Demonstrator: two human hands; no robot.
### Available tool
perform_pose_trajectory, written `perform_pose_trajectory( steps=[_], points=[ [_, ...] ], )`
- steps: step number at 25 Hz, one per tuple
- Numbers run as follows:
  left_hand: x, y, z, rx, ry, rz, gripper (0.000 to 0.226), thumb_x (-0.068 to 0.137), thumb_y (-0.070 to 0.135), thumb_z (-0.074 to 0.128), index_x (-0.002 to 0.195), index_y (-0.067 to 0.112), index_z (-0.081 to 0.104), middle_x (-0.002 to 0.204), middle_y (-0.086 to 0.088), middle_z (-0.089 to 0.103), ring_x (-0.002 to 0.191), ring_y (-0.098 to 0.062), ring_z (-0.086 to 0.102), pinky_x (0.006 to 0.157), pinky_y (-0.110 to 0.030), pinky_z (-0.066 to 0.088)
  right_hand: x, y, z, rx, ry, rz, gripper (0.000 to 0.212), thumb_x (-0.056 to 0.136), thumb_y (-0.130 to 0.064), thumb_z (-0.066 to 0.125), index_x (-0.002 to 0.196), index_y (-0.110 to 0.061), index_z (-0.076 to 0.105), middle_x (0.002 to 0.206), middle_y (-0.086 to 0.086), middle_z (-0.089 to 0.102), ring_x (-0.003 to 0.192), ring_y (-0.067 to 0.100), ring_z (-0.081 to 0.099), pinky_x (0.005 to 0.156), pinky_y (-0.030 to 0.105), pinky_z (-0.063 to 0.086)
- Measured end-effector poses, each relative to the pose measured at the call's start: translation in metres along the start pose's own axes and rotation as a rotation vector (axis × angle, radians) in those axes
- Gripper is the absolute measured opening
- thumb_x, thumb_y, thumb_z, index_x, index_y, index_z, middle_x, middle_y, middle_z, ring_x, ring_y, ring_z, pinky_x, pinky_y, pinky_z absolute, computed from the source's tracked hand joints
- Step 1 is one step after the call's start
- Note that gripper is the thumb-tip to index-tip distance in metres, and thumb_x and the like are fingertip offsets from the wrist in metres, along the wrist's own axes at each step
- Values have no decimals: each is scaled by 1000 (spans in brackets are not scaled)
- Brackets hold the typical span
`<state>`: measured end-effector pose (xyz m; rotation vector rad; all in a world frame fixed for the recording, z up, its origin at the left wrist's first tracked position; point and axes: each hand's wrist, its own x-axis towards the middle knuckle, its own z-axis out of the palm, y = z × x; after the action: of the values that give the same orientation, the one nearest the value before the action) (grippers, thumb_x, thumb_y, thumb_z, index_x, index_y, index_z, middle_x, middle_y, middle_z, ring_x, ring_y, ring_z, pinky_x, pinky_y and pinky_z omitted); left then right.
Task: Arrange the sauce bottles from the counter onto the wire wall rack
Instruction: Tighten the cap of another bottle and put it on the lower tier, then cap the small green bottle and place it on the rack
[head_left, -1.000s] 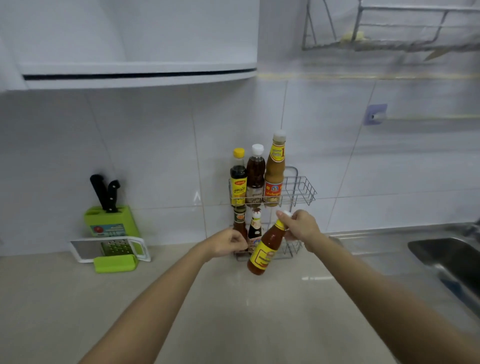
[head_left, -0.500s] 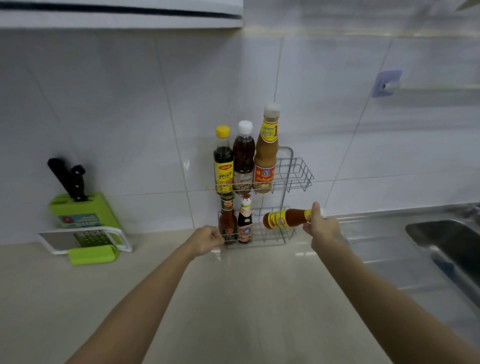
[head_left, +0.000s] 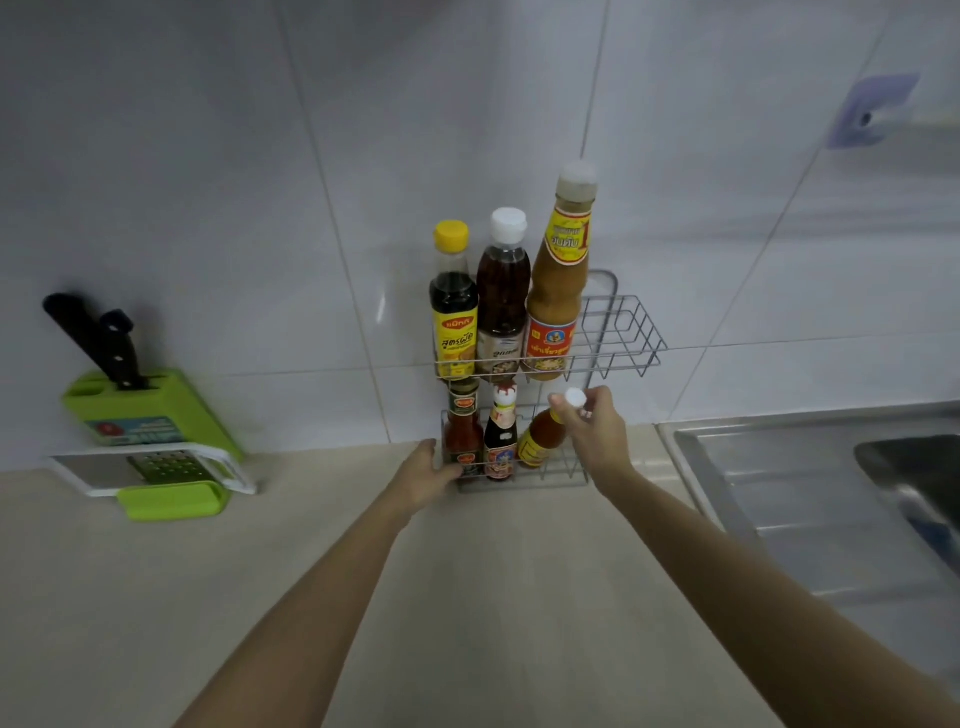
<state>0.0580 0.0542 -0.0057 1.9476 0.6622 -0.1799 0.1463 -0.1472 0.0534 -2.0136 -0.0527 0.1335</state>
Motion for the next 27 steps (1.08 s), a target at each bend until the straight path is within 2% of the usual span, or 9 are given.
perform_pose_trajectory(
  steps=[3,7,10,13,15,18,20,23,27],
  points=[
    [9,0,7,-63,-57,22,51,87,15,61,135,9,45,138,-9,55,124,-26,53,106,-38,40,4,0,12,-53,-31,-43,44,88,-40,63,114,-6,51,96,3,60,93,24,61,79,38,52],
    [20,-10,7,33,82,86,35,80,10,56,114,7,61,110,-13,71,102,-32,65,88,-43,51,12,-1,19,-226,-35,-154,50,89,-46,58,121,-7,55,99,11,68,87,21,61,69,27,45],
    [23,-13,10,47,121,120,33,79,6,52,110,5,63,105,-16,72,96,-34,67,83,-42,53,17,1,27,-301,-18,-196,46,89,-49,56,111,-8,59,96,7,71,84,22,64,58,24,38],
    [22,-17,17,25,177,157,32,80,1,51,109,3,63,104,-17,72,94,-33,68,82,-41,54,15,5,29,-325,4,-189,39,89,-50,56,93,-11,57,81,3,65,73,20,58,50,21,32],
    [21,-18,21,29,195,166,31,80,0,50,108,3,62,104,-17,72,93,-34,67,82,-41,53,15,9,27,-287,-15,-182,40,87,-51,58,88,-11,58,78,5,65,72,21,59,50,20,35],
    [19,-12,19,93,180,140,28,83,3,51,109,2,62,105,-20,71,96,-36,66,77,-34,50,18,10,25,-267,-88,-140,48,86,-55,58,87,-7,62,83,12,70,78,27,65,57,28,41],
    [16,-6,16,121,168,105,27,84,8,54,110,-1,60,110,-22,69,101,-37,64,76,-31,46,18,11,24,-273,-171,-109,52,85,-56,57,99,-7,63,93,12,71,87,27,65,66,31,46],
    [-7,-12,16,124,151,86,38,88,14,57,122,-1,51,128,-21,60,118,-36,57,89,-34,46,4,18,18,-251,-194,-99,59,86,-56,55,115,-5,56,114,16,66,107,31,61,84,38,50],
    [-47,-35,24,294,29,251,41,88,3,51,129,2,51,133,-19,57,124,-32,54,101,-34,43,-32,37,-13,-328,-229,-92,69,89,-48,57,136,0,43,137,19,53,124,32,52,99,39,43]
  ],
)
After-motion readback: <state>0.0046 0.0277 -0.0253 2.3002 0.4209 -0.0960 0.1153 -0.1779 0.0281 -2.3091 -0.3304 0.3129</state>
